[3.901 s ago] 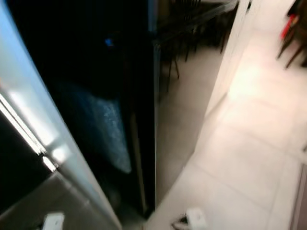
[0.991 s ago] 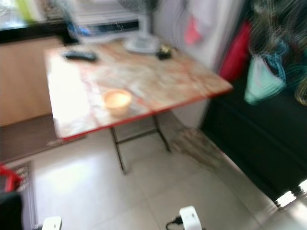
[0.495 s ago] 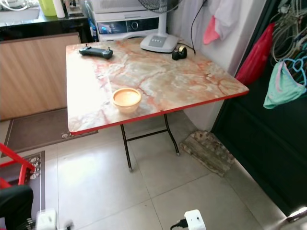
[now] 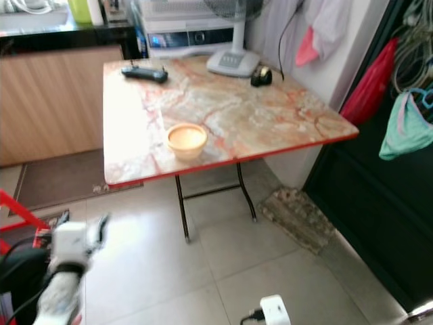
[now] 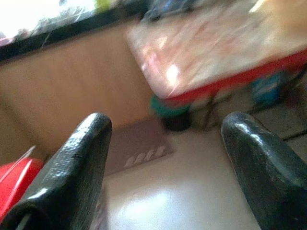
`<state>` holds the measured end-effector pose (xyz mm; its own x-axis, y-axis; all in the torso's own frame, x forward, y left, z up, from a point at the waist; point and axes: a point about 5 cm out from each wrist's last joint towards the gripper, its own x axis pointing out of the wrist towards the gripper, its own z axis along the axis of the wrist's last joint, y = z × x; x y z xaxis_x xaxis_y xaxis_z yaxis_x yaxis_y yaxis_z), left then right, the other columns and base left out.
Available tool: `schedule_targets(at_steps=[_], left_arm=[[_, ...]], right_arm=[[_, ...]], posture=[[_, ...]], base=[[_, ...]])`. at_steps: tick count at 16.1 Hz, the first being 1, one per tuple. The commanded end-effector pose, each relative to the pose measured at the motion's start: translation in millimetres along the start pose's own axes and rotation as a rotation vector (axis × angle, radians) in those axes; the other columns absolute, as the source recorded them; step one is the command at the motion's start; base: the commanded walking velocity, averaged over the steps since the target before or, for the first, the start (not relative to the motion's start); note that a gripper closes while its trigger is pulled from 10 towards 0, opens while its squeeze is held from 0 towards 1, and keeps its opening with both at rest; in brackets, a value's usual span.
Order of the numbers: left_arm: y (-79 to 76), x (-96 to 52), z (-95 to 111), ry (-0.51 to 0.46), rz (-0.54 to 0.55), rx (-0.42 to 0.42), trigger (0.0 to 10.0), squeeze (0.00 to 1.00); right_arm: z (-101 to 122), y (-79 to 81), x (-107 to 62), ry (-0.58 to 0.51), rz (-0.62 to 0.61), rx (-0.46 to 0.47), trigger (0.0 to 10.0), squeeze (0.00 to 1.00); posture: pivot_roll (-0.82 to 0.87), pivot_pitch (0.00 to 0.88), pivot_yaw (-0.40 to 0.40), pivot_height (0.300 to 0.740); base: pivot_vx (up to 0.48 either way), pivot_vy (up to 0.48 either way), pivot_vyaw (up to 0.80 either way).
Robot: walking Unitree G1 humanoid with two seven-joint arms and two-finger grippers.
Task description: Restocking fridge
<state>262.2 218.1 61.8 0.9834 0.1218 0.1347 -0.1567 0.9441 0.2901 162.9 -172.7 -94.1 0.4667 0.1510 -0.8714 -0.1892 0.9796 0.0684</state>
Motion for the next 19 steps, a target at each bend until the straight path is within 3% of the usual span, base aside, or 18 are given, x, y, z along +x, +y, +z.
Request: schedule_targets(at_steps=[1, 4, 8, 11, 13, 16, 19], left_arm=[[-12.0, -0.6, 7.9, -0.024, -0.053, -0.002, 10.0, 0.00], [-44.9, 14.9, 40.2, -0.101, -0.126, -0.097, 10.0, 0.00], [-54.9, 27.4, 64.2, -0.150, -0.174, -0.139, 10.0, 0.00], [-46.5, 33.4, 72.8, -0.154, -0.140, -0.170, 10.0, 0.00], [-39.3, 36.4, 72.6, -0.110, -0.074, -0.280, 10.0, 0.00], [-36.3, 37.9, 71.4, -0.083, -0.062, -0.326, 10.0, 0.00], [-35.8, 38.6, 74.7, -0.085, -0.078, -0.315, 10.0, 0.00]], right_arm=[[-1.7, -1.9, -0.6, 0.000, -0.014, 0.012, 10.0, 0.00], [-1.0, -2.7, -0.6, -0.009, -0.030, 0.023, 10.0, 0.00], [-0.9, -2.3, -0.5, -0.012, -0.029, 0.026, 10.0, 0.00], [-1.2, -2.1, -0.5, -0.012, -0.031, 0.031, 10.0, 0.00], [-0.9, -2.1, -0.5, -0.011, -0.025, 0.025, 10.0, 0.00], [-0.5, -1.7, -0.4, -0.012, -0.025, 0.028, 10.0, 0.00], [-0.1, -0.8, -0.1, -0.011, -0.016, 0.028, 10.0, 0.00]], posture=[[0.05, 0.000, -0.036, 0.740], [0.04, 0.000, -0.034, 0.740], [0.03, 0.000, -0.030, 0.740], [0.04, 0.000, -0.031, 0.740], [0.04, 0.000, -0.032, 0.740], [0.04, 0.000, -0.029, 0.740], [0.04, 0.000, -0.028, 0.740]], base=[[0.000, 0.000, 0.00], [0.000, 0.000, 0.00], [0.000, 0.000, 0.00], [0.000, 0.000, 0.00], [0.000, 0.000, 0.00], [0.000, 0.000, 0.00], [0.264, 0.000, 0.00]])
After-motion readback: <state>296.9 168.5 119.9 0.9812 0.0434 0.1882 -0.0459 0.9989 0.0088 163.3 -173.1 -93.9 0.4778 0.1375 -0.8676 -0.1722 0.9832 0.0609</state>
